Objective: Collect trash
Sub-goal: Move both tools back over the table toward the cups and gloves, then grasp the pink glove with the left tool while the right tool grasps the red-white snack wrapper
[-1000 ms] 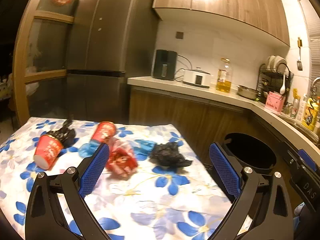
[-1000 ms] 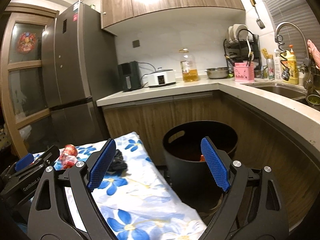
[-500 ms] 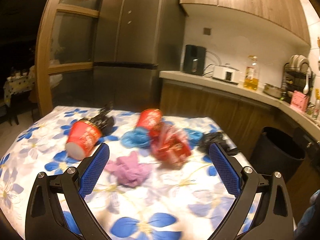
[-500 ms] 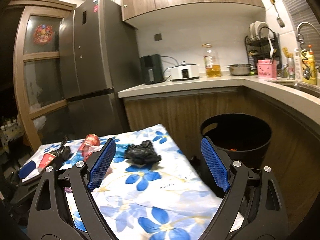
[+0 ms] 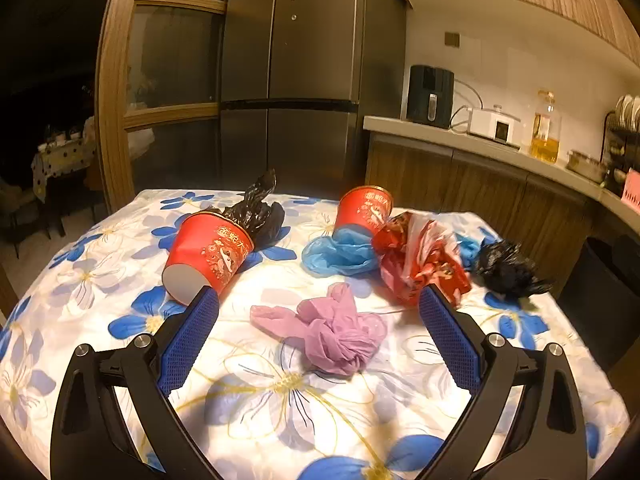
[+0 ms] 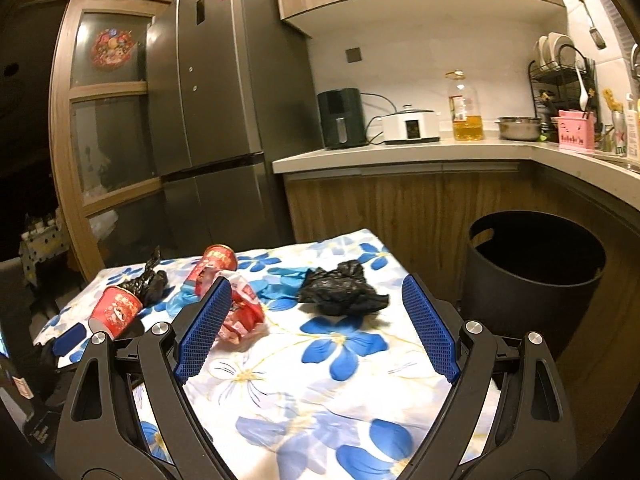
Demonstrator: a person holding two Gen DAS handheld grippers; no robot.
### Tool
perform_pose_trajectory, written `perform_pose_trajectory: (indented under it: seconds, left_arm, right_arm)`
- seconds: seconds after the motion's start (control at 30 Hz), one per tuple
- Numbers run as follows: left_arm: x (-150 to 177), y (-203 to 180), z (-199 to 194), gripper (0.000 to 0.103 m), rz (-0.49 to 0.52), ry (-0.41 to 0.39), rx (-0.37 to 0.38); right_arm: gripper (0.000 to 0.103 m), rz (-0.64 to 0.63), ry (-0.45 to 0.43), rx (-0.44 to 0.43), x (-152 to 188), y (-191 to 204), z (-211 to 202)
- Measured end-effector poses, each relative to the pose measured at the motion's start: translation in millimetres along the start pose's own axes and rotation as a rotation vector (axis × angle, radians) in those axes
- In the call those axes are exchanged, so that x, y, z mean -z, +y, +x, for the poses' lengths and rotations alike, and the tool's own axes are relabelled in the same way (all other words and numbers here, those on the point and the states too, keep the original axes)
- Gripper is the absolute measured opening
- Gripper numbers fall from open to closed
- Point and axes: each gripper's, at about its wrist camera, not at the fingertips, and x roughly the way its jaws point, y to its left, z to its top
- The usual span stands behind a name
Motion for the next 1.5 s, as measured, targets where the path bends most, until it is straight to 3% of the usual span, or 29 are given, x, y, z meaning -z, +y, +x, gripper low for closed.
perform_pose_trajectory:
  seconds: [0.17,0.3,0.6,0.8,0.97,1.1,1.3,1.4,1.5]
  left_arm:
    - [-1,-3,24,0.095,0.012,0.076,-0.001]
    - [5,-6,39,0.087,0.033,0.143,0.005]
    - [16,-4,63,0.043,0.027,0.270,0.039]
    - [21,-1,71,0.025,0.010,0.316,0.063]
    - [21,9,68,0.013,-0.039,0.307,0.087]
    - [16,25,55,0.011,-0.092,0.275,0.098]
    - [1,45,27,0.011,-0.091,0.179,0.052]
    - [-6,53,17,0.011,-0.088,0.139,0.038]
    - [-10,56,14,0.011,-0.089,0.126,0.032]
  right_arm:
    - [0.086,-0.004,0.006,-0.020,1,10,13]
    - [0.086,-0.007,0.014,-0.034,2,16,23]
    - [0.086,-0.022,0.038,-0.055,5,33,47]
    - [0.086,-0.038,0.068,-0.067,10,44,61]
    - [0.086,-0.052,0.105,-0.073,18,54,76]
    - [0.086,-0.059,0.133,-0.078,23,63,89]
    - [0.085,-0.042,0.172,-0.107,27,79,109]
    - [0.080,-0.042,0.200,-0.109,30,87,119]
    - [0.067,-0.040,0.242,-0.097,33,90,130]
